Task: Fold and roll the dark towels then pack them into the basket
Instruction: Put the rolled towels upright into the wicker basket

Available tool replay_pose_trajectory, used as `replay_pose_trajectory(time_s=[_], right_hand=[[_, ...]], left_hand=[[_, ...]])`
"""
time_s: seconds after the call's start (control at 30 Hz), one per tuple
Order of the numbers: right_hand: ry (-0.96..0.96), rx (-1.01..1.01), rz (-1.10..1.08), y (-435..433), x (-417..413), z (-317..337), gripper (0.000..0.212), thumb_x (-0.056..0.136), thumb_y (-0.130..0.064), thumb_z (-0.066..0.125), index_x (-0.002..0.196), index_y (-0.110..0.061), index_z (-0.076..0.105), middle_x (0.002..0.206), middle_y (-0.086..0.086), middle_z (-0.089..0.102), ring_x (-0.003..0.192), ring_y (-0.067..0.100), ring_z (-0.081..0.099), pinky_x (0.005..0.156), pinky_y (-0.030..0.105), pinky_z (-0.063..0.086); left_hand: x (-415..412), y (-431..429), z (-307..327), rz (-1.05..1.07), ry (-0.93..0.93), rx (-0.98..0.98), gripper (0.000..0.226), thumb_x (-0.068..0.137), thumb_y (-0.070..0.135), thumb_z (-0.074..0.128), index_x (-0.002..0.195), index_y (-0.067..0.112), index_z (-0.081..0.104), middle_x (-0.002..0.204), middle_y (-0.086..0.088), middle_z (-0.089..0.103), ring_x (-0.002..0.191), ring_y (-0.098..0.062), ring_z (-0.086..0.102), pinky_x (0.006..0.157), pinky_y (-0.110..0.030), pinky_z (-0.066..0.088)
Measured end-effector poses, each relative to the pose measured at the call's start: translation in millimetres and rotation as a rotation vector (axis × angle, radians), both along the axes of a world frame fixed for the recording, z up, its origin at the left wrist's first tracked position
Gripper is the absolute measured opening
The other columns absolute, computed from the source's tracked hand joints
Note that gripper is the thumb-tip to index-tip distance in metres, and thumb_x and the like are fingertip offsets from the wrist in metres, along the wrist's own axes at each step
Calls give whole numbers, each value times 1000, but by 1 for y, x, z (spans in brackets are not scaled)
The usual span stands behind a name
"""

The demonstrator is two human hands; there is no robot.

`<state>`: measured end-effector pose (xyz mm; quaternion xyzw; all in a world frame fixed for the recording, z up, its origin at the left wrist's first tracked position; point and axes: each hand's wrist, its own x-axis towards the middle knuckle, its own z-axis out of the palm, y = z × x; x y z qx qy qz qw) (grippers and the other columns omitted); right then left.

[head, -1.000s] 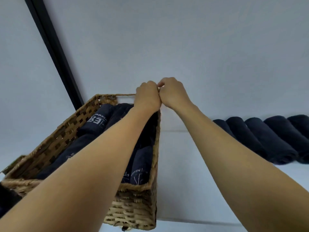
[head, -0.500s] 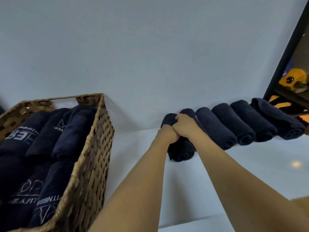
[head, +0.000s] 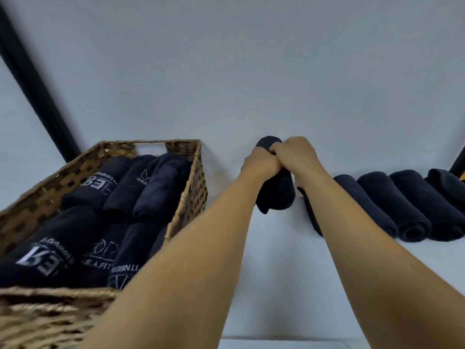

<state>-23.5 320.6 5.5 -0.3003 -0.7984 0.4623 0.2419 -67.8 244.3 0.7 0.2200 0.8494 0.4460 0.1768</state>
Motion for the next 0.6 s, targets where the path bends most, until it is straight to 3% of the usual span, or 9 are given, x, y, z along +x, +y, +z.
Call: replay_pose_trajectory(time_s=[0.1, 0.17, 0.27, 0.37, 0.43, 0.5, 0.6], right_hand=[[180, -29, 41, -37, -13, 49, 16, 84, -21, 55, 87, -6, 60, 83, 7, 60, 75, 20, 56, 64, 30, 45], [257, -62, 116, -68, -21, 75, 12, 83, -21, 57, 81, -9, 57, 82, 5, 59, 75, 19, 56, 66, 31, 46], [287, -98, 257, -117, -35, 95, 14, 83, -19, 58, 72, -14, 51, 78, 2, 56, 74, 18, 56, 61, 27, 47], [239, -82, 363, -164, -48, 93, 15, 83, -18, 57, 70, -14, 50, 74, 2, 55, 74, 20, 57, 65, 32, 51], [191, -83, 422, -191, -55, 85, 17, 82, -18, 59, 68, -14, 50, 70, 2, 53, 70, 21, 55, 59, 32, 50], [118, -77, 478, -215, -60, 75, 18, 83, -19, 61, 68, -13, 53, 70, 4, 55, 65, 20, 54, 55, 28, 49], [-23, -112, 568, -246, -67, 58, 14, 88, -21, 61, 79, -11, 60, 85, 10, 62, 62, 17, 52, 62, 33, 60]], left_hand=[[-13, -39, 57, 21, 137, 30, 31, 90, 32, 55, 107, 7, 60, 105, -9, 66, 90, -25, 65, 80, -33, 55], [-22, -72, 91, 57, 228, 20, 31, 91, 30, 55, 109, 6, 59, 105, -9, 64, 92, -24, 63, 76, -31, 53], [-33, -129, 118, 126, 273, -37, 36, 90, 28, 54, 115, 3, 56, 115, -14, 64, 102, -30, 64, 90, -39, 54], [-36, -183, 122, 160, 348, -209, 39, 93, 32, 51, 123, 6, 54, 120, -11, 58, 106, -30, 60, 79, -32, 49], [-37, -219, 117, 167, 317, -312, 33, 92, 36, 53, 114, 11, 54, 111, -8, 56, 94, -27, 59, 67, -28, 47], [-37, -251, 109, 164, 182, -366, 34, 87, 37, 59, 103, 7, 56, 109, -8, 62, 93, -28, 62, 75, -34, 55], [-36, -291, 92, 180, 51, -413, 32, 79, 37, 69, 103, 16, 61, 108, -11, 65, 97, -30, 65, 83, -44, 56]])
